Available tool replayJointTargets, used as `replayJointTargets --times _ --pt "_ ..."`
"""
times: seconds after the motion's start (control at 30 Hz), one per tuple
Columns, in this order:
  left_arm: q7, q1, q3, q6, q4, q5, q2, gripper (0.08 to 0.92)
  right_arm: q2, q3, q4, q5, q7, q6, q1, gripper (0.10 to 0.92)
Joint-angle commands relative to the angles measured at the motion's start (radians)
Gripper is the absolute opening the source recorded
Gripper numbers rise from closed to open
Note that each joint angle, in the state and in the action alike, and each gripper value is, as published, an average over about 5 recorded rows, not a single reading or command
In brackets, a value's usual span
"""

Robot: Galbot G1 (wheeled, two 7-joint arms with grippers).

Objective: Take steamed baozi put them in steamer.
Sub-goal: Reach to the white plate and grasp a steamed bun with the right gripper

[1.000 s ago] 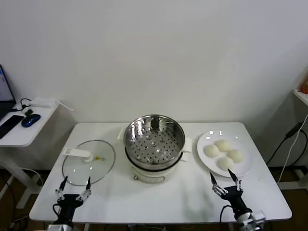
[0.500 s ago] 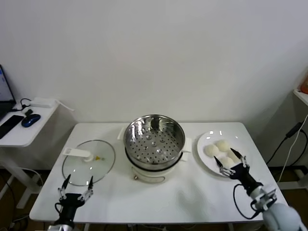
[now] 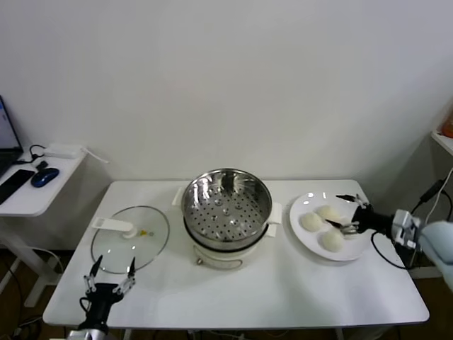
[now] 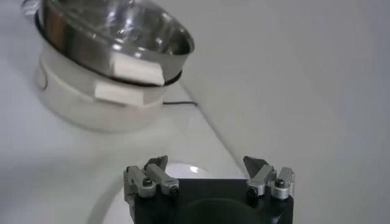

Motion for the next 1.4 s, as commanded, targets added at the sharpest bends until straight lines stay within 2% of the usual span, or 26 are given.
replayJointTargets --times 0.03,0.23,0.37,0.57,1.13,1.4 --pt "0.000 -0.004 -0.001 -0.001 0.005 -0.014 0.005 0.823 -0.017 -0.628 -0.342 -0.126 -0.271 0.109 0.690 0.823" --pt "-0.001 -0.019 -0.009 0.012 -0.002 -0.027 0.002 0.823 0.109 -0.791 -0.480 -0.275 -0.338 0.177 0.822 0.823" --pt "0.000 -0.026 -0.009 0.020 -0.001 -0.029 0.007 0.823 0.229 -0.806 -0.613 -0.389 -0.354 0.222 0.846 0.823" --pt "-0.001 -0.032 -0.009 0.031 0.000 -0.024 0.008 0.823 0.375 -0.786 -0.786 -0.481 -0.372 0.234 0.840 0.823" --pt "-0.004 -0.025 -0.015 0.047 -0.018 -0.020 0.005 0.823 0.564 -0.527 -0.971 -0.677 -0.260 0.208 0.693 0.823" --pt "-0.006 -0.019 -0.020 0.044 -0.007 -0.020 0.007 0.823 0.579 -0.439 -1.001 -0.747 -0.229 0.207 0.656 0.823"
